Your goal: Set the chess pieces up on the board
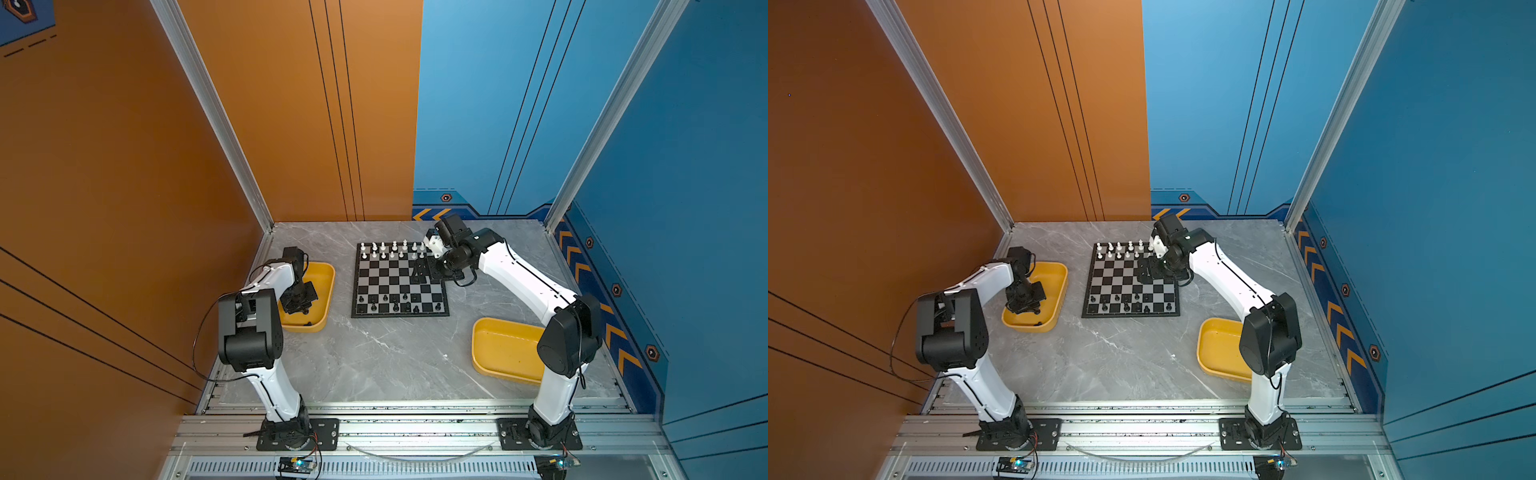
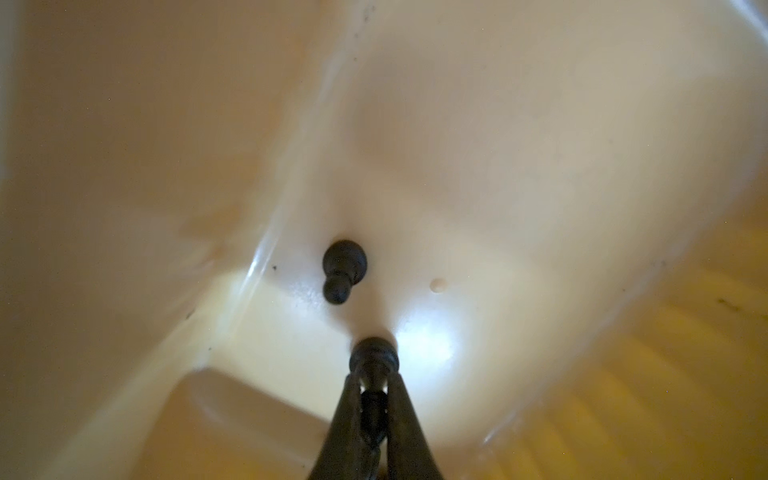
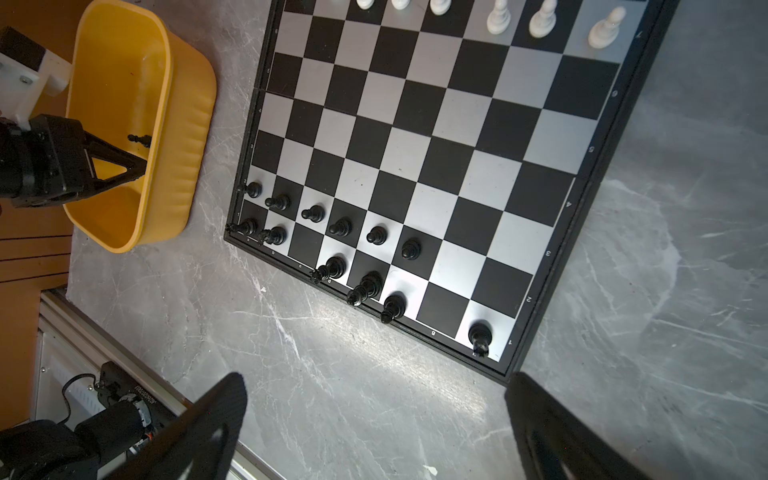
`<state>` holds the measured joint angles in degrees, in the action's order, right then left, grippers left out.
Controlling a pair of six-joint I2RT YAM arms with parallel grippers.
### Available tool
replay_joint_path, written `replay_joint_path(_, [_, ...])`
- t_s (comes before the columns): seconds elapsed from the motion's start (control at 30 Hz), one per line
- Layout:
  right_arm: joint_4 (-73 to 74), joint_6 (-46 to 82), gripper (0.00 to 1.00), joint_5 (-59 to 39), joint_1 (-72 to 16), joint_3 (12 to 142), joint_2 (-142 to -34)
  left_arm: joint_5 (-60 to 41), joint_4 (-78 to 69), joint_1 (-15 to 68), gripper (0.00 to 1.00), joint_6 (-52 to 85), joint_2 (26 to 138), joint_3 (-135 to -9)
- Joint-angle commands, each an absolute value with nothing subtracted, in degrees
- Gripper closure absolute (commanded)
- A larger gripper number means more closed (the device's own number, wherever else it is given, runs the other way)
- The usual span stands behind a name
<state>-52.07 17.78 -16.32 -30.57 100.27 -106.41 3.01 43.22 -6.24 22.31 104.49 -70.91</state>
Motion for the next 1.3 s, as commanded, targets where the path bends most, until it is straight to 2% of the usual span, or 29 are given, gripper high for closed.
replay_joint_path(0.0, [-54.4,17.0,0.00,-15.3,-29.9,99.1,-103.3,2.8,44.9,-4.4,0.97,22.1,103.8,-73.2])
replay_joint_path(0.37, [-54.1,16.7,0.00,-15.8,-28.1,90.6,-95.2,5.7,53.9,6.9,0.95,23.5,101.1,-86.4])
replay_joint_path(0.57, [-54.1,16.7,0.00,-15.6,-26.3,83.0,-86.9,7.2,55.3,17.5,0.93,26.3,102.2,-93.5])
replay_joint_path(0.9, [-56.7,16.2,0.00,-16.0,-21.4,71.4,-71.4,8.3,56.5,36.4,0.93,27.9,115.1,-109.6])
replay_joint_path(1.27, [-58.9,15.3,0.00,-18.2,-16.2,65.6,-62.0,7.0,56.6,43.5,0.94,29.6,123.8,-114.6])
